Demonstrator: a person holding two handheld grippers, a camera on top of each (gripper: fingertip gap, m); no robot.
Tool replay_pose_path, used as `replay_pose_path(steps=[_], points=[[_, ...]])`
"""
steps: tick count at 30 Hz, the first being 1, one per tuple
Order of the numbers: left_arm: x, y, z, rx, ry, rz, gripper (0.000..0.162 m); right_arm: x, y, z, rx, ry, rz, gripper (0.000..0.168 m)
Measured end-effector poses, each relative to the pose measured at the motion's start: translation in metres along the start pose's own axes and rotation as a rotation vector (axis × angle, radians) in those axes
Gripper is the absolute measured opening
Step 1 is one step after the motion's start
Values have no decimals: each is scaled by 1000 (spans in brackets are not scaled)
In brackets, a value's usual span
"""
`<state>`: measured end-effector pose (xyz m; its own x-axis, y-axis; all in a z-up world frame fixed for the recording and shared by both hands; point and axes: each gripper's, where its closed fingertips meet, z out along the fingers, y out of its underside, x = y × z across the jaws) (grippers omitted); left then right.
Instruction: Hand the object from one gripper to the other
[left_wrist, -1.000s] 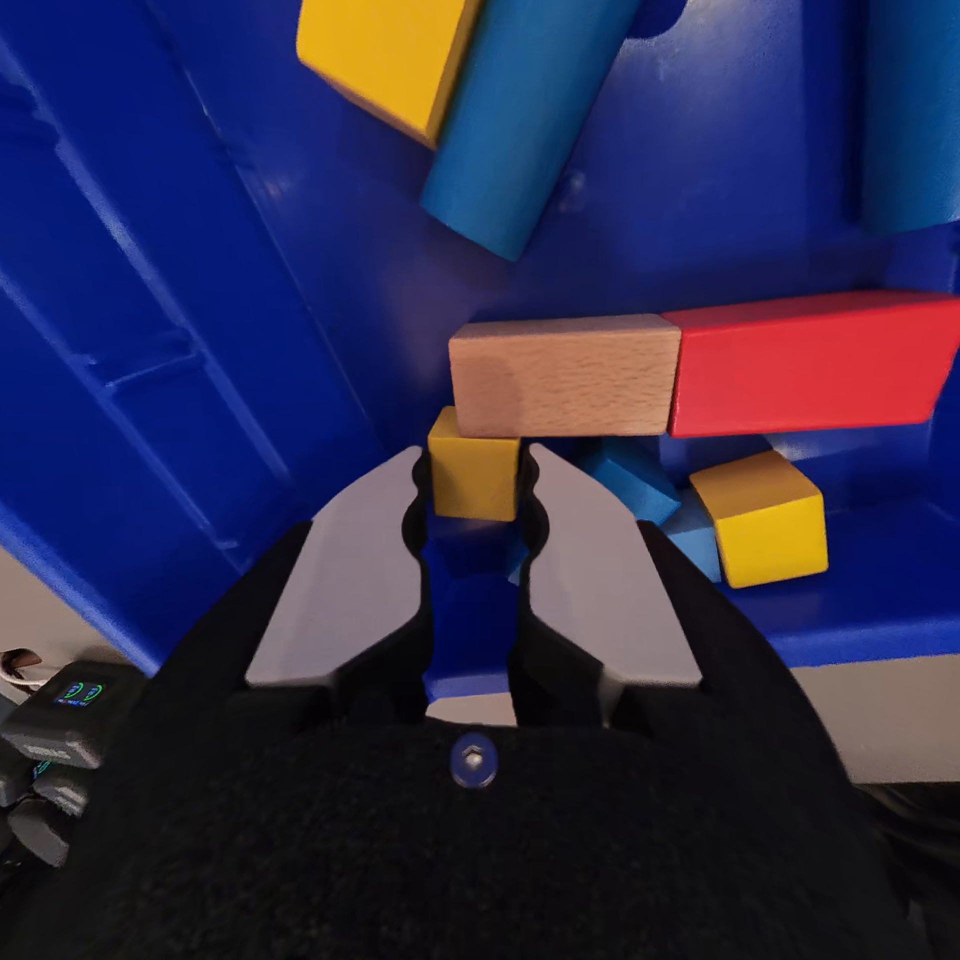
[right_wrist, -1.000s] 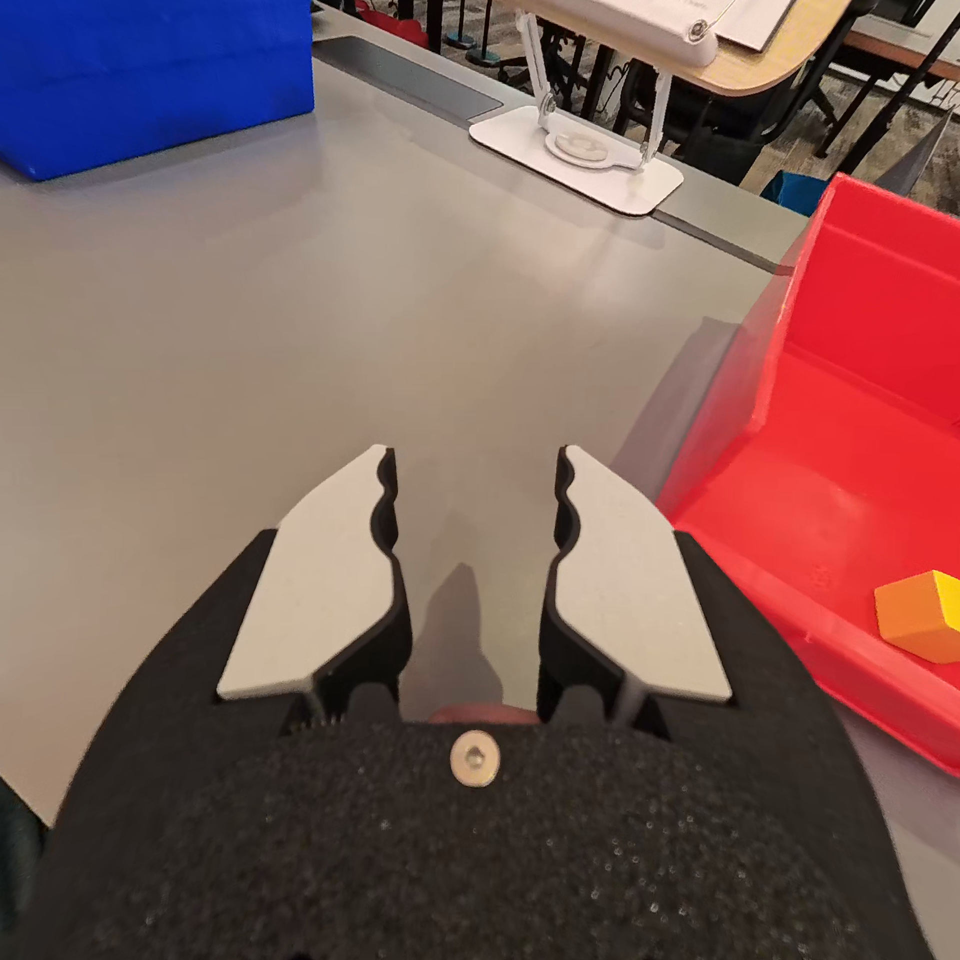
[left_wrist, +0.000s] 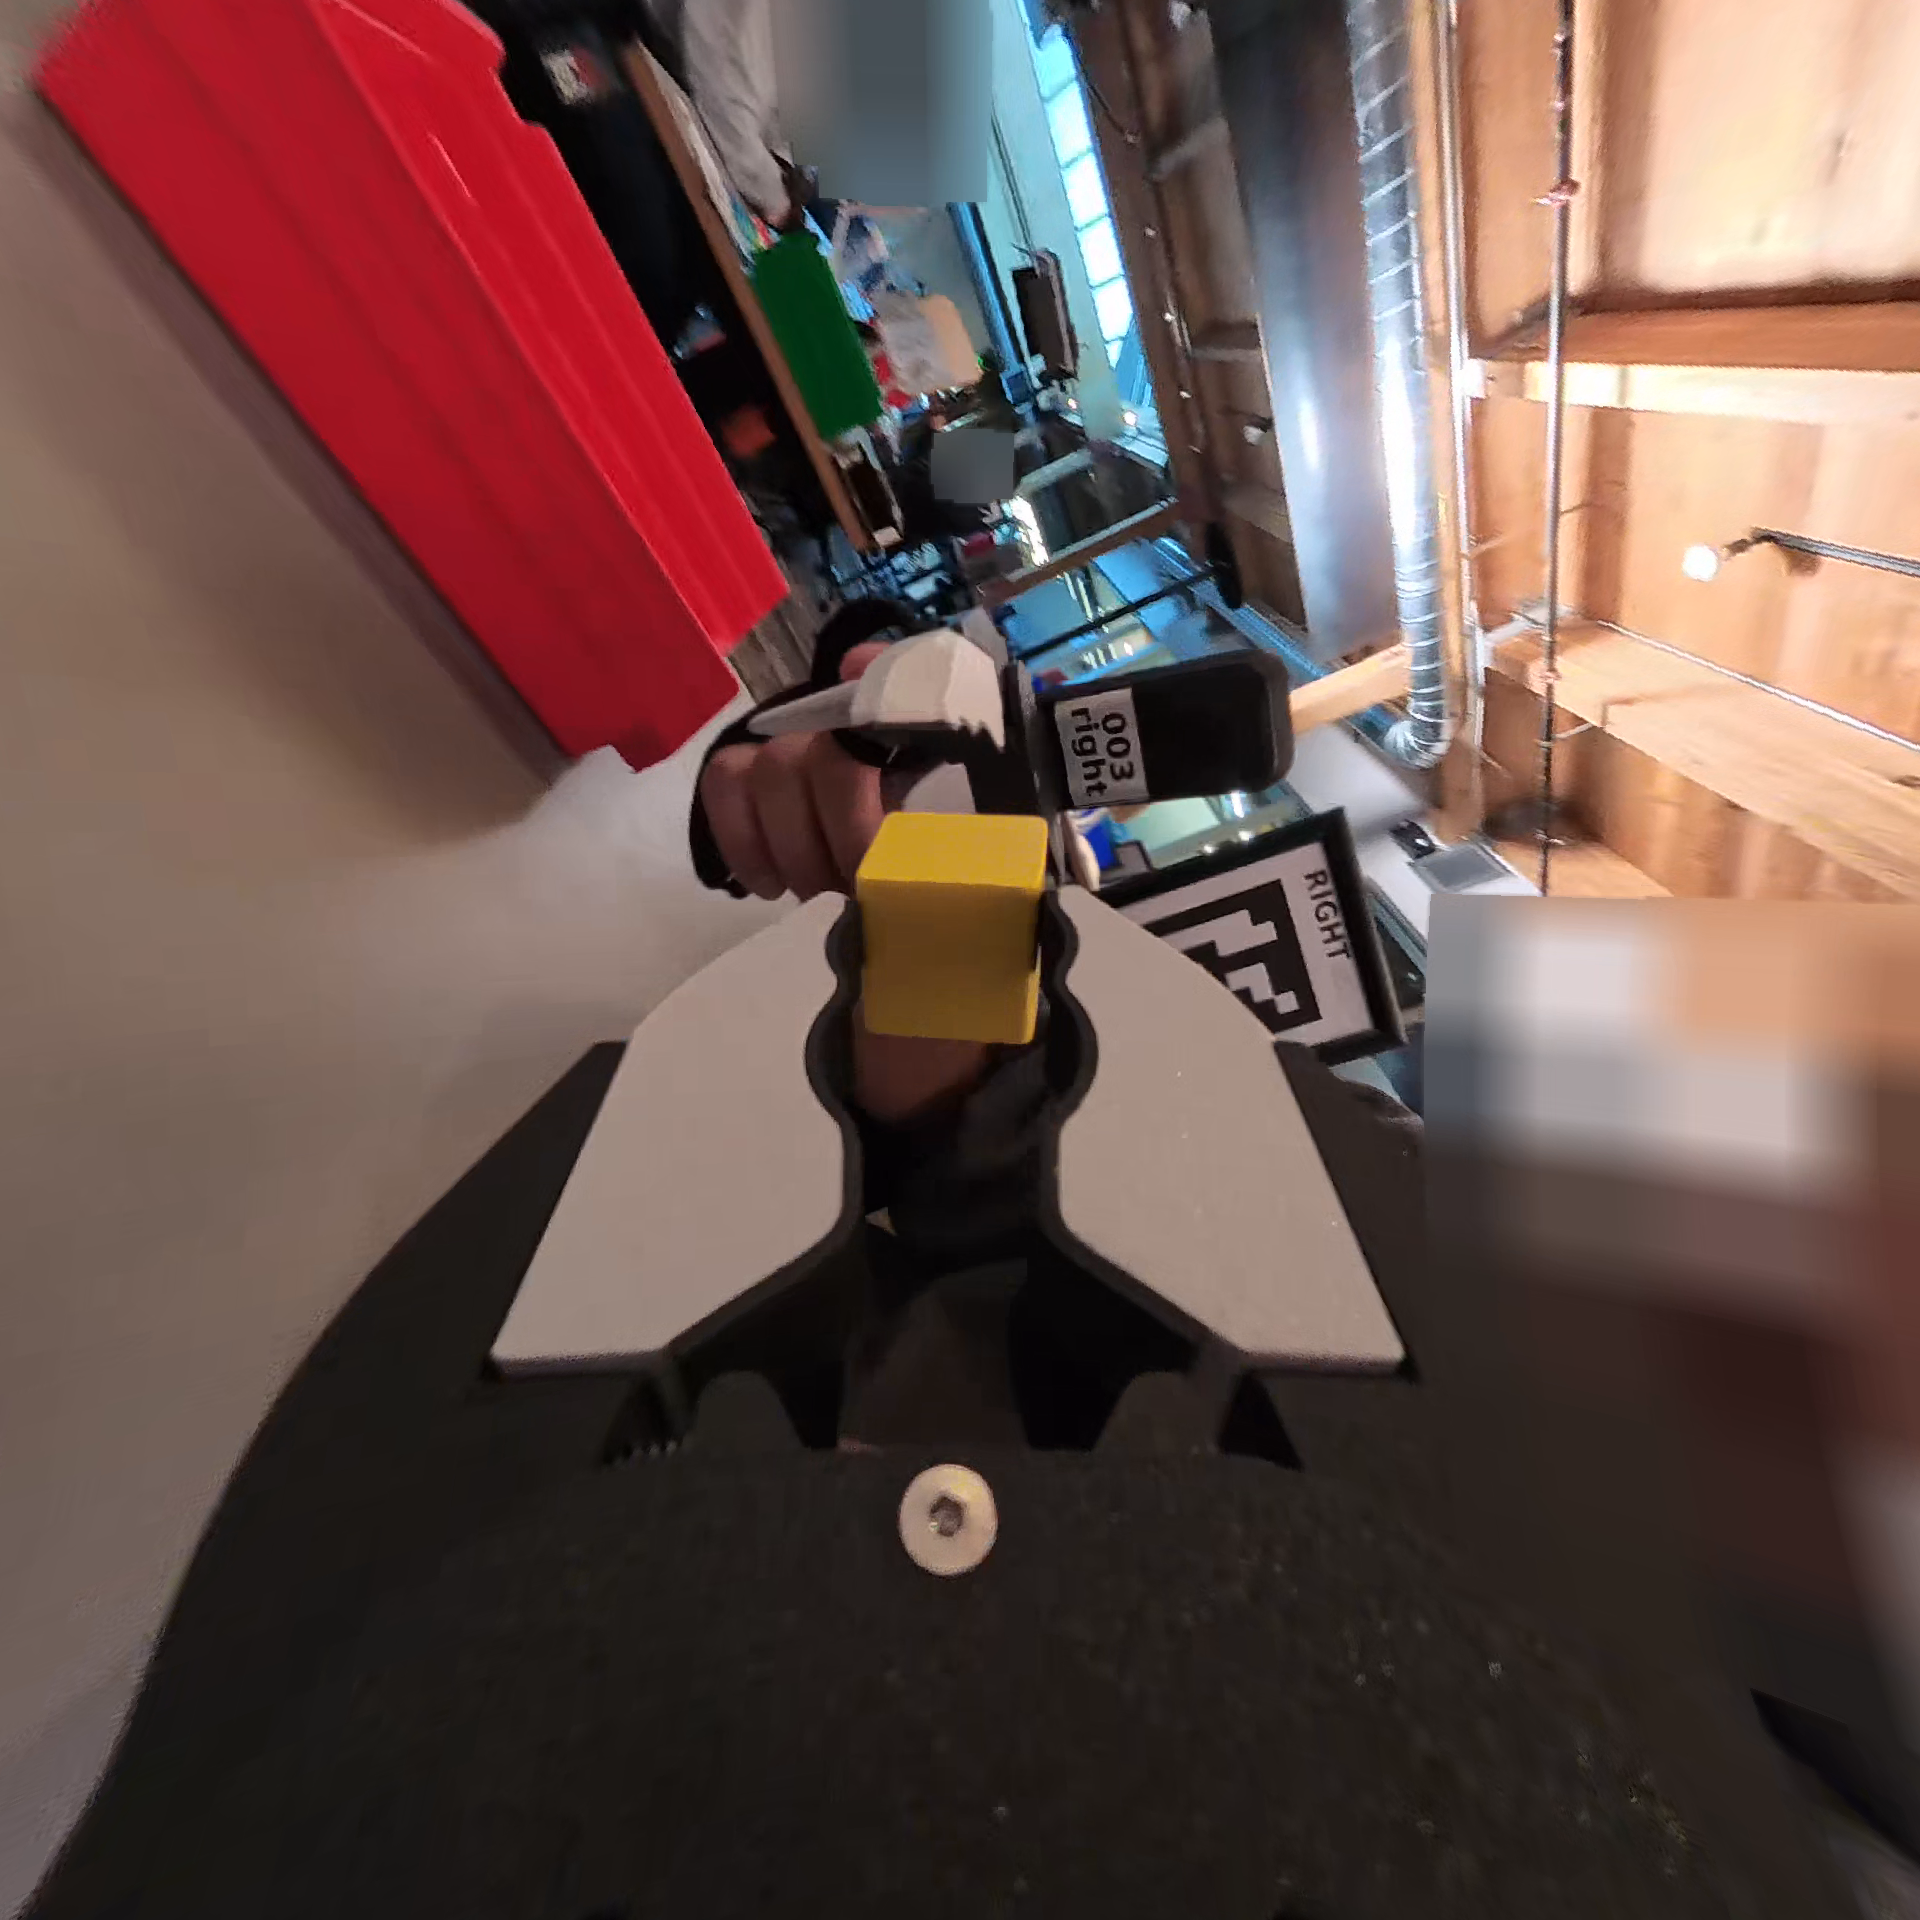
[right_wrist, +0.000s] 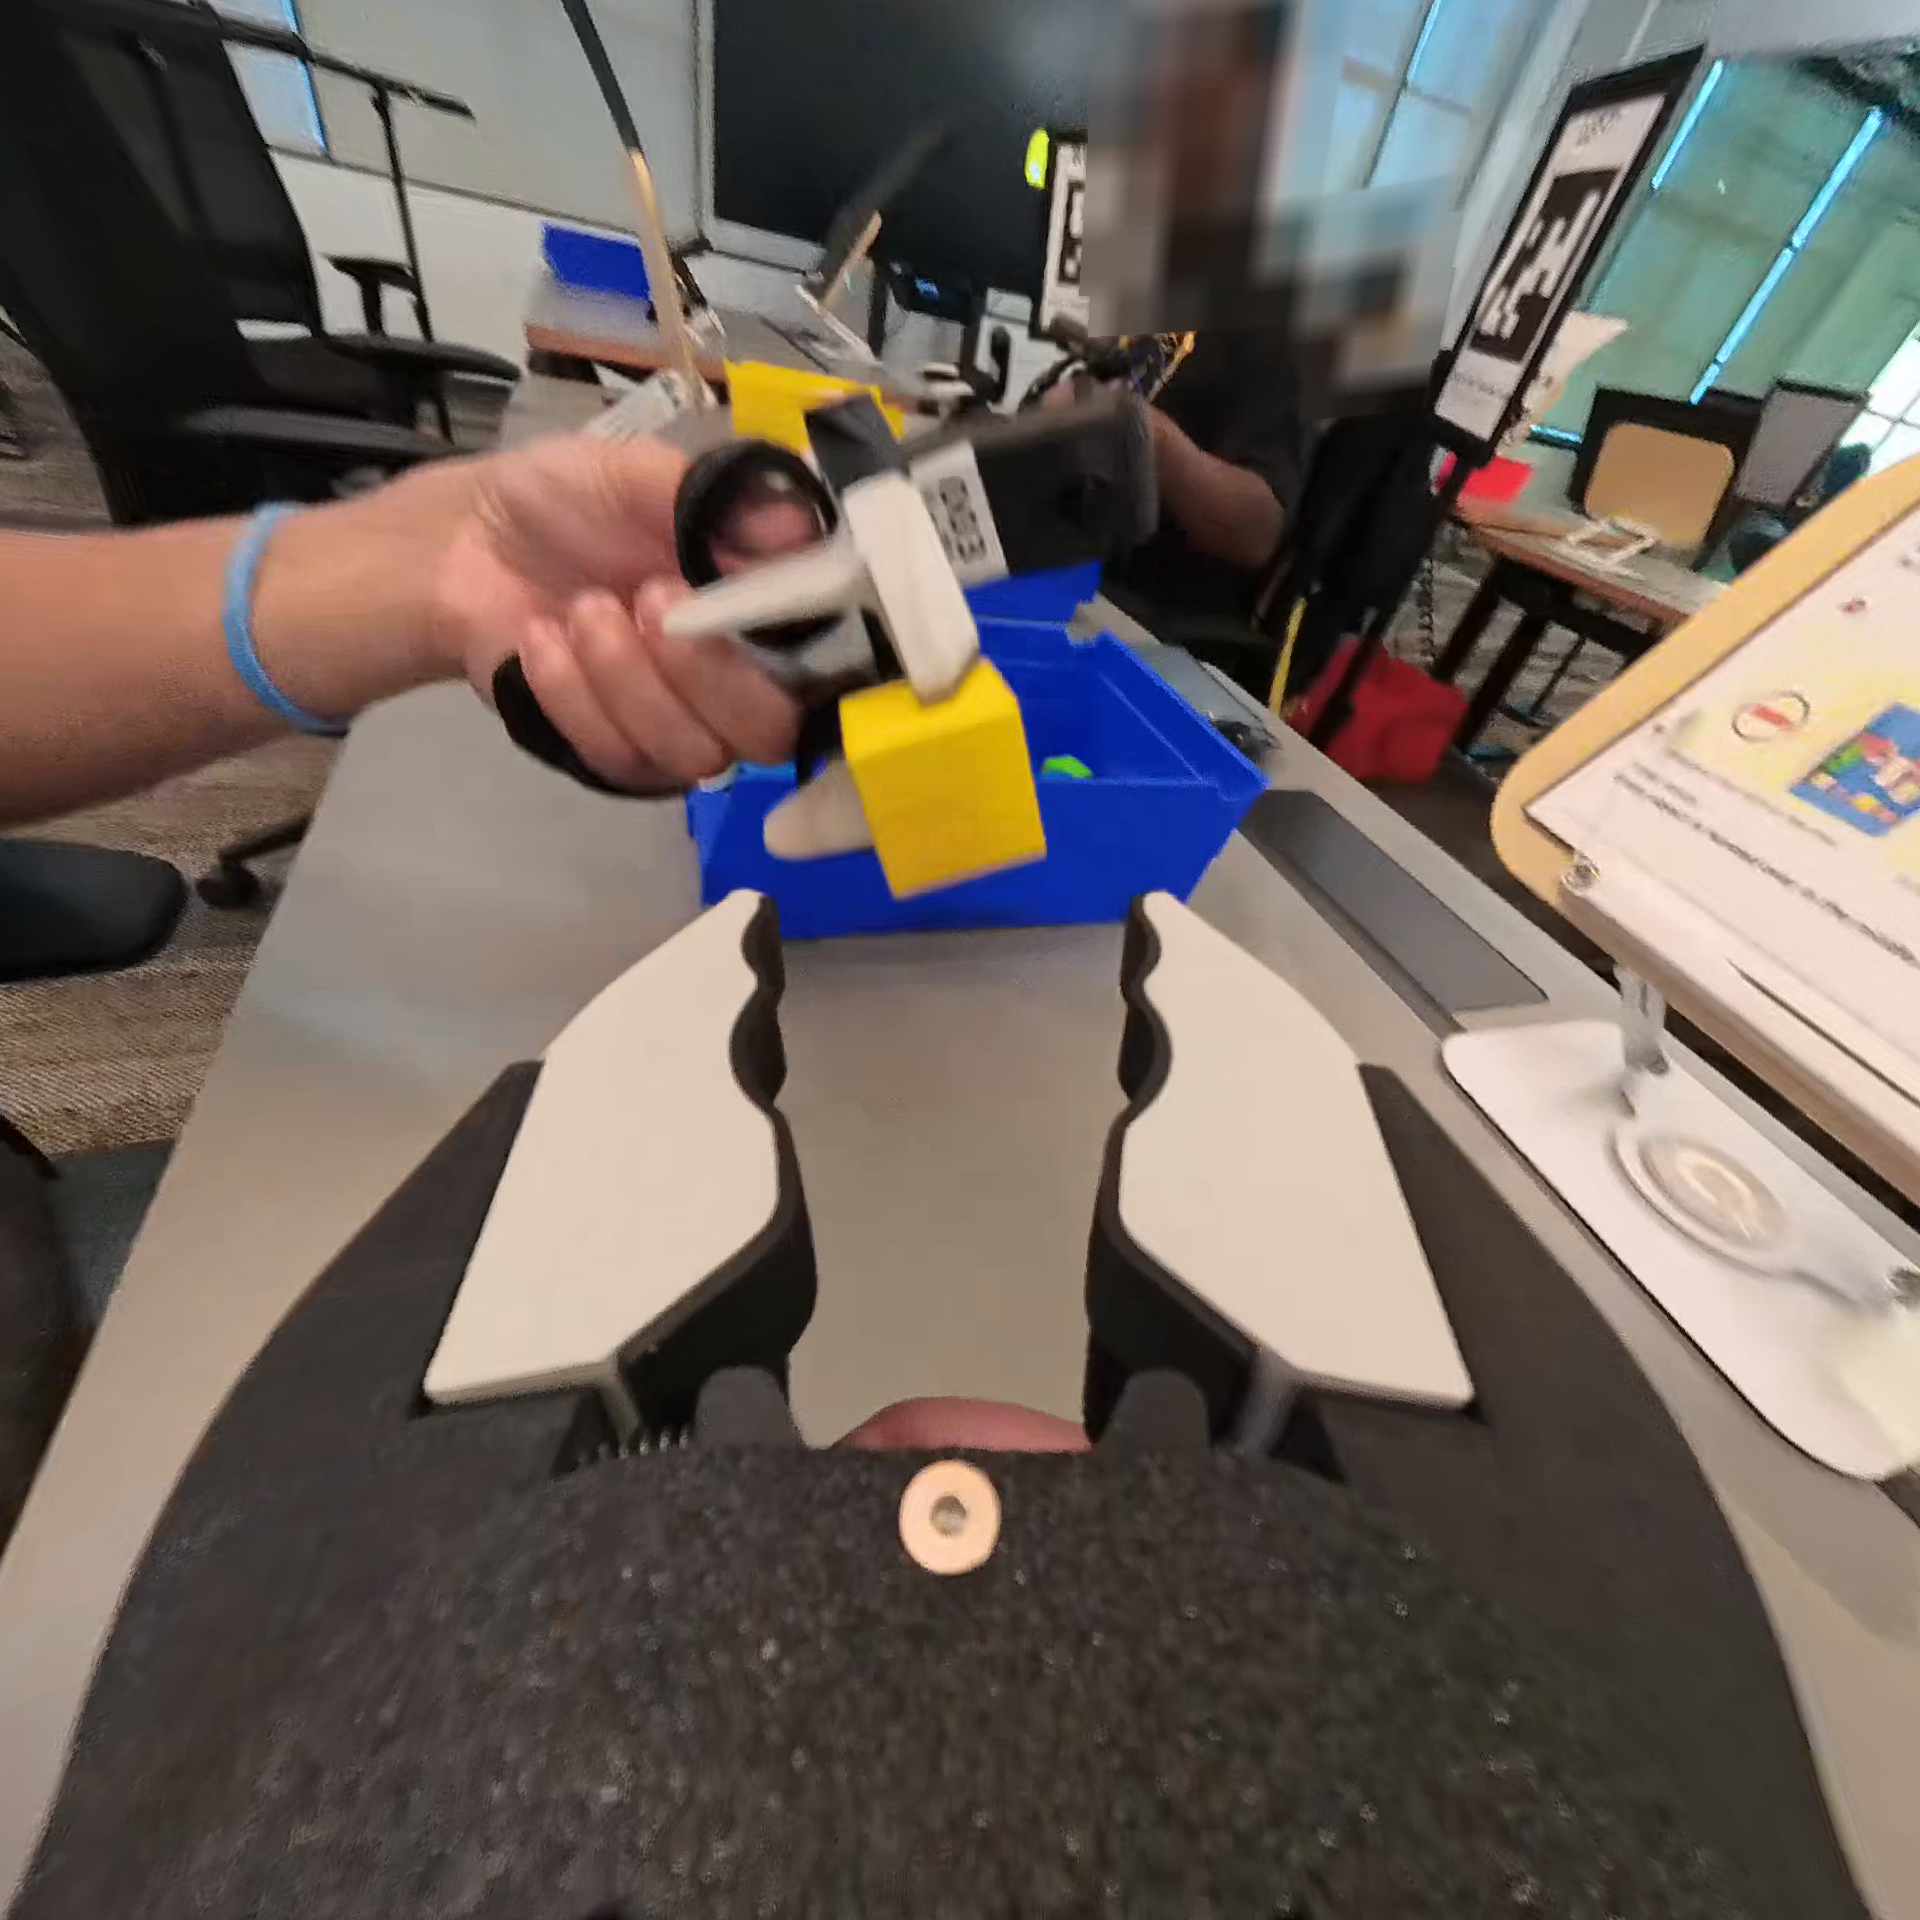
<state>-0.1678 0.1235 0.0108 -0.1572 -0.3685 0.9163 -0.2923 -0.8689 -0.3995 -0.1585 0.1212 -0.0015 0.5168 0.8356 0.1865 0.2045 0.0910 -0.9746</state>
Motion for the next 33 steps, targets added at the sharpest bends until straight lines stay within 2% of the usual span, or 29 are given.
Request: replay_pose_path(steps=[6,7,8,13,14,15,16,18,21,22,24,26,30,33], points=[[-9,14,31,-66,60,-77,32,2,14,-2,-88,37,-132,51],[-15,15,34,-75,42,-93,32,2,16,-4,-99,37,-155,48],[-17,14,36,-69,45,-105,32,0,16,-7,-89,26,-165,37],[-15,20,41,-62,83,-69,33,-6,15,-16,-57,-6,-137,35],[-15,23,38,-46,69,-51,40,-9,14,-20,-54,-28,-124,35],[-17,29,33,-28,41,-37,54,-10,13,-25,-57,-37,-112,35],[-21,38,28,-11,0,-25,59,-6,10,-32,-65,-24,-108,35],[-33,65,15,10,-120,26,59,15,5,-55,-94,56,-114,35],[-52,122,-6,-9,-318,167,55,75,1,-110,-163,271,-61,35],[-61,136,-16,9,-407,224,53,101,8,-132,-214,361,-18,35],[-77,159,-39,53,-572,326,52,158,43,-183,-427,601,77,35],[-88,172,-62,97,-719,430,52,196,87,-219,-624,704,189,35],[-95,178,-94,172,-911,561,50,240,166,-225,-872,649,403,35],[-92,175,-95,189,-885,534,50,258,212,-208,-1030,571,469,35]])
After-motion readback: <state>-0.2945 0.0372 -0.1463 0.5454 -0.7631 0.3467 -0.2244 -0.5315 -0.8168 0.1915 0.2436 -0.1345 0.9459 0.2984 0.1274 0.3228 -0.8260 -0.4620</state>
